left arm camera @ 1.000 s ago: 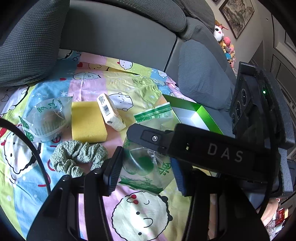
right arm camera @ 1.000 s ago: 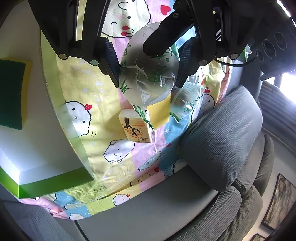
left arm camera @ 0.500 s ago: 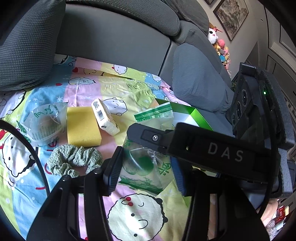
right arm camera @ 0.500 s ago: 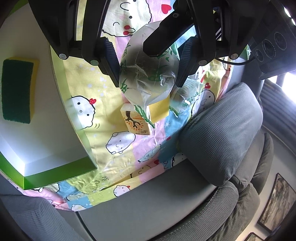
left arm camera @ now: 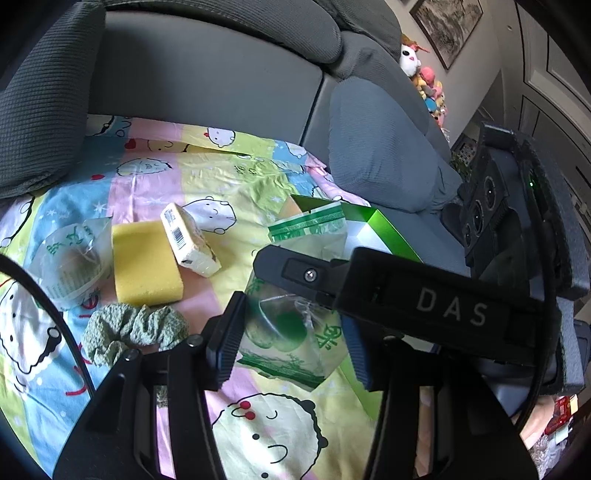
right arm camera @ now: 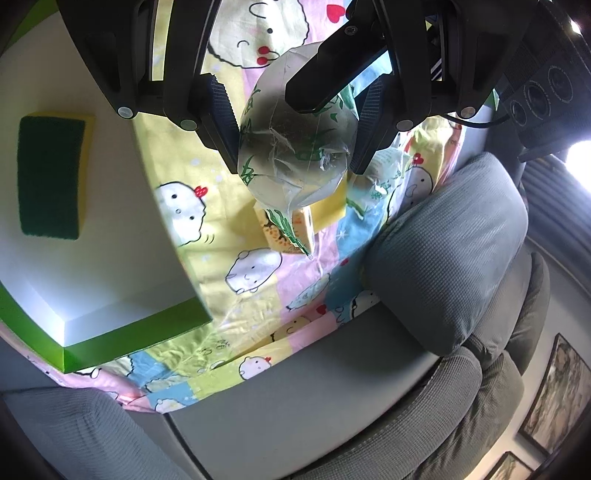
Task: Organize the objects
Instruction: 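Carry the clear plastic bag over the white box with the right gripper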
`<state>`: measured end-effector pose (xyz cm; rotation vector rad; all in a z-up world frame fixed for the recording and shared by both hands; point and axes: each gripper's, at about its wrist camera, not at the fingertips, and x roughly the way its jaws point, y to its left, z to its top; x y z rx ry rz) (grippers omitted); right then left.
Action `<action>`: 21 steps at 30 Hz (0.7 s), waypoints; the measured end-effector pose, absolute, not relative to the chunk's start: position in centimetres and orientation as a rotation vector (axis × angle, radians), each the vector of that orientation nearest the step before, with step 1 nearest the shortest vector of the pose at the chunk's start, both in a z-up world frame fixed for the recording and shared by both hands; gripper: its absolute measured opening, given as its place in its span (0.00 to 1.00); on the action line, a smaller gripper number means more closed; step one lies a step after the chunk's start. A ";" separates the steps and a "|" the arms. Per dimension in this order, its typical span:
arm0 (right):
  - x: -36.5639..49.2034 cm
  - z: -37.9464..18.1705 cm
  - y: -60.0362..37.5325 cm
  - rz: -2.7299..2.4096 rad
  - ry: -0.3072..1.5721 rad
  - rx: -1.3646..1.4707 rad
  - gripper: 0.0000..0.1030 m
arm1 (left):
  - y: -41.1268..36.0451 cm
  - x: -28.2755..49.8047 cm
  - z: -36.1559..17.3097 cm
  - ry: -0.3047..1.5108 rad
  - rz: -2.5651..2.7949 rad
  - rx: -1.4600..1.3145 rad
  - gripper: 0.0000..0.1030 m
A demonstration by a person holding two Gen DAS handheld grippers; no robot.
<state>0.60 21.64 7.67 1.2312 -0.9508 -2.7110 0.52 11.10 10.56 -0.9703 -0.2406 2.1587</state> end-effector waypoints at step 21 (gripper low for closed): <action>1.5 8.3 23.4 -2.775 -1.016 1.176 0.59 | 12.3 -0.1 10.9 -0.265 2.106 -0.923 0.46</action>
